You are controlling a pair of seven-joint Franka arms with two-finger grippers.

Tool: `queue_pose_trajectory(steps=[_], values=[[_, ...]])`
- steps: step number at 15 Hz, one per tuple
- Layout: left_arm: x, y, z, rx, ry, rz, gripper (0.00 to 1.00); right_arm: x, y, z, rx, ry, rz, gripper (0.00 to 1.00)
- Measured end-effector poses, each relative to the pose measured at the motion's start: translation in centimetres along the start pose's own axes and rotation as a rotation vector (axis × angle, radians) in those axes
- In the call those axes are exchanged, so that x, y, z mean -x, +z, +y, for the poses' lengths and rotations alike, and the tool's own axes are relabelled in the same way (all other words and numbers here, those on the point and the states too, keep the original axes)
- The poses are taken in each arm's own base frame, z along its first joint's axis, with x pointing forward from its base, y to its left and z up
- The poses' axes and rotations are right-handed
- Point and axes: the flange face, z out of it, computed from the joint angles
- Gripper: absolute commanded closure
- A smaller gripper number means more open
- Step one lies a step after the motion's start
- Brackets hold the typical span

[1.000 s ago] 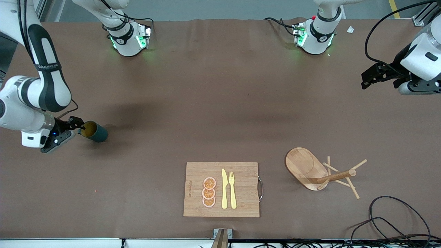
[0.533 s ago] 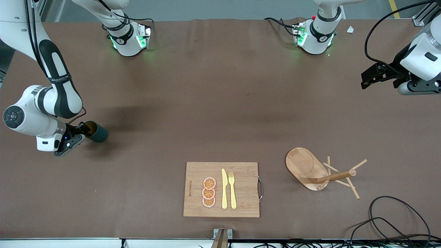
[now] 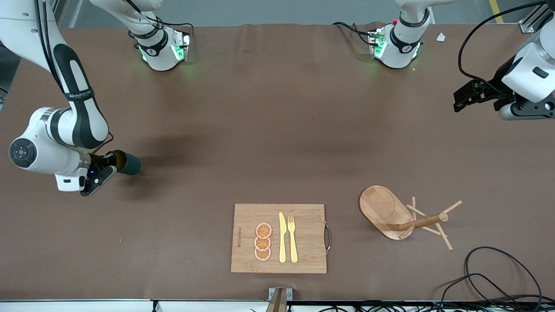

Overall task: Pass cup and hang on rack
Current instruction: 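Reach the right gripper to the teal mug and grasp its body, then carry the teal mug with the right gripper toward the table middle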

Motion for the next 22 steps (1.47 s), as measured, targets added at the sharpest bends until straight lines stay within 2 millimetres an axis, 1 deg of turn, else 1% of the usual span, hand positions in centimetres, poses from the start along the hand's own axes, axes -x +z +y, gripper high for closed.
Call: queue_pose_trajectory(steps=[2, 3, 5, 7, 9, 12, 14, 16, 18, 20, 22], values=[[0.0, 0.0, 0.0, 0.000, 0.000, -0.001, 0.00, -2.2, -2.2, -2.1, 0.003, 0.043, -0.001, 1.00], [0.0, 0.1, 0.0, 0.000, 0.000, -0.001, 0.00, -3.3, -2.8, -3.4, 0.002, 0.071, -0.004, 1.00], [0.0, 0.1, 0.0, -0.001, 0.000, -0.004, 0.00, -5.7, -3.6, -6.5, -0.012, 0.136, 0.000, 1.00], [0.0, 0.3, 0.0, -0.001, 0.000, -0.010, 0.00, -8.7, -3.8, -10.1, -0.026, 0.203, 0.007, 1.00], [0.1, 0.3, 0.0, -0.002, 0.000, -0.017, 0.00, -11.8, -3.6, -14.4, -0.021, 0.280, 0.006, 1.00], [0.2, 0.4, -0.1, -0.003, -0.001, -0.020, 0.00, -16.7, -4.1, -21.7, -0.004, 0.395, 0.056, 1.00], [0.2, 0.4, -0.1, -0.003, -0.001, -0.021, 0.00, -19.5, -4.3, -26.6, 0.012, 0.471, 0.103, 1.00], [0.2, 0.4, -0.1, -0.003, -0.001, -0.021, 0.00, -22.0, -3.8, -30.9, 0.015, 0.554, 0.136, 1.00], [0.2, 0.4, -0.1, -0.003, -0.001, -0.021, 0.00, -24.4, -2.9, -34.3, 0.013, 0.631, 0.149, 1.00], [0.2, 0.4, 0.0, -0.003, 0.000, -0.021, 0.00, -26.8, -1.6, -37.0, 0.011, 0.689, 0.152, 1.00], [0.2, 0.4, 0.0, -0.003, 0.000, -0.022, 0.00, -28.9, -0.1, -39.1, 0.010, 0.733, 0.153, 1.00]])
